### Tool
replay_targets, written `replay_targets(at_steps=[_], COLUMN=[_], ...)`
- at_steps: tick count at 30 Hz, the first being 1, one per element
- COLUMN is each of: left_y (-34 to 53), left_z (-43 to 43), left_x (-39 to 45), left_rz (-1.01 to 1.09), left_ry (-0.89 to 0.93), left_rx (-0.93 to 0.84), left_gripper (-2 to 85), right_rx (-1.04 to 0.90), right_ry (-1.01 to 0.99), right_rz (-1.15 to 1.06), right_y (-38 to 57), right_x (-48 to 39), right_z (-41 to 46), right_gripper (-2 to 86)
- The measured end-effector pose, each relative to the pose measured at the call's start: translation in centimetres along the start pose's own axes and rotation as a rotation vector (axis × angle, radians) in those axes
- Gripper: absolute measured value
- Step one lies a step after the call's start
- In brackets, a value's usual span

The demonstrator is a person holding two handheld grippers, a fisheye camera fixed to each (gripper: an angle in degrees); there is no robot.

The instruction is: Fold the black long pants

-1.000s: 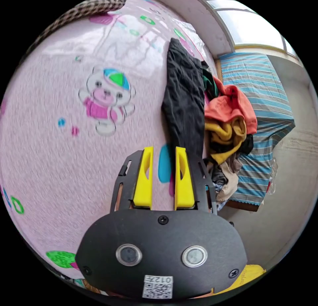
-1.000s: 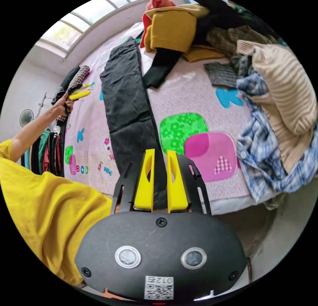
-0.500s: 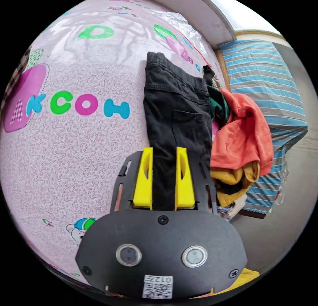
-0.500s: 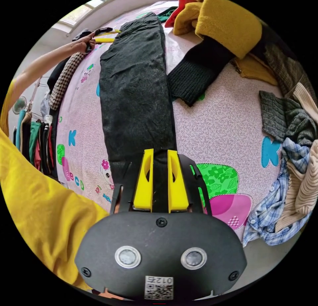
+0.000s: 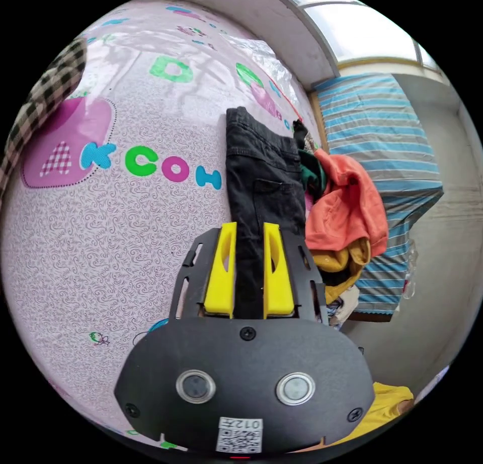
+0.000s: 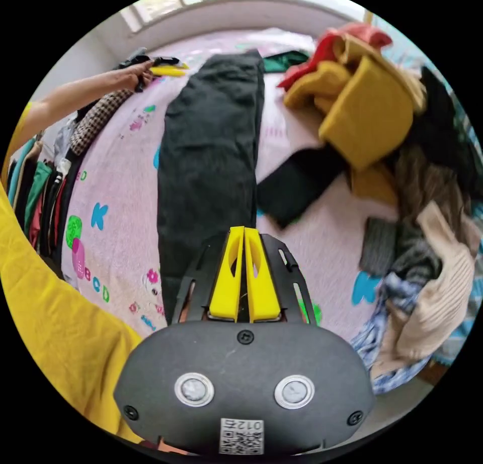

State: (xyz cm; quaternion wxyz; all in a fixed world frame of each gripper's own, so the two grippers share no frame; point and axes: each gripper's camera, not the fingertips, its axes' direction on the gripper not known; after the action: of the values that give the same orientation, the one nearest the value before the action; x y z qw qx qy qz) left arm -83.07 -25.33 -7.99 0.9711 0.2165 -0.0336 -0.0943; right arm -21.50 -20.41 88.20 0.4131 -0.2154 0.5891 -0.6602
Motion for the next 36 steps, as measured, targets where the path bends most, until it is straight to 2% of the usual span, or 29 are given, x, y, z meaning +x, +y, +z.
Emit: replay_targets(at_steps=[2,5,9,12,16,19,23,26,31,33,36], left_y=[1.1,3.4,5.5,5.9,6.4,6.4,5.7,6.0,6.2,5.5,4.2], left_z=[0.2,0.4,1.4,2.0,3.1,4.2,4.7,1.8,-5.6,-8.3,-7.5], left_x=[-0.5,-0.6,-0.6,0.1,1.2,0.9,-2.0,-2.9,-5.3,-7.7,-10.6], left_rz=[0.016,0.07,0.11,0.151,0.225,0.215,0.111,0.13,0.112,0.06,-0.003], left_ry=[0.013,-0.055,-0.042,-0.05,-0.096,-0.153,-0.015,-0.019,-0.093,-0.137,-0.137], left_rx=[-0.058,-0.103,-0.134,-0.143,-0.147,-0.145,-0.181,-0.138,-0.057,-0.021,-0.057], left_gripper=[10.1,11.5,12.2,11.7,9.4,4.9,1.3,0.6,0.6,1.2,3.0], right_rx=[0.102,0.183,0.138,0.071,0.013,0.026,0.082,0.117,0.198,0.152,0.079], right_ry=[0.025,-0.091,-0.227,-0.279,-0.291,-0.379,-0.305,-0.29,-0.514,-0.571,-0.521], right_rz=[-0.048,-0.044,0.041,0.132,0.17,0.157,0.102,-0.019,-0.066,-0.051,0.02], right_y=[-5.2,-15.7,-29.6,-34.7,-36.8,-36.9,-36.5,-37.2,-40.6,-43.1,-44.8], right_x=[0.5,3.4,8.6,12.0,14.0,14.6,13.0,10.3,7.6,5.9,4.5], right_z=[-0.1,2.5,9.4,13.9,17.1,18.2,17.0,15.3,13.8,15.4,18.0], right_gripper=[2.8,6.3,10.1,11.6,11.3,6.8,3.4,2.9,2.6,2.8,3.3])
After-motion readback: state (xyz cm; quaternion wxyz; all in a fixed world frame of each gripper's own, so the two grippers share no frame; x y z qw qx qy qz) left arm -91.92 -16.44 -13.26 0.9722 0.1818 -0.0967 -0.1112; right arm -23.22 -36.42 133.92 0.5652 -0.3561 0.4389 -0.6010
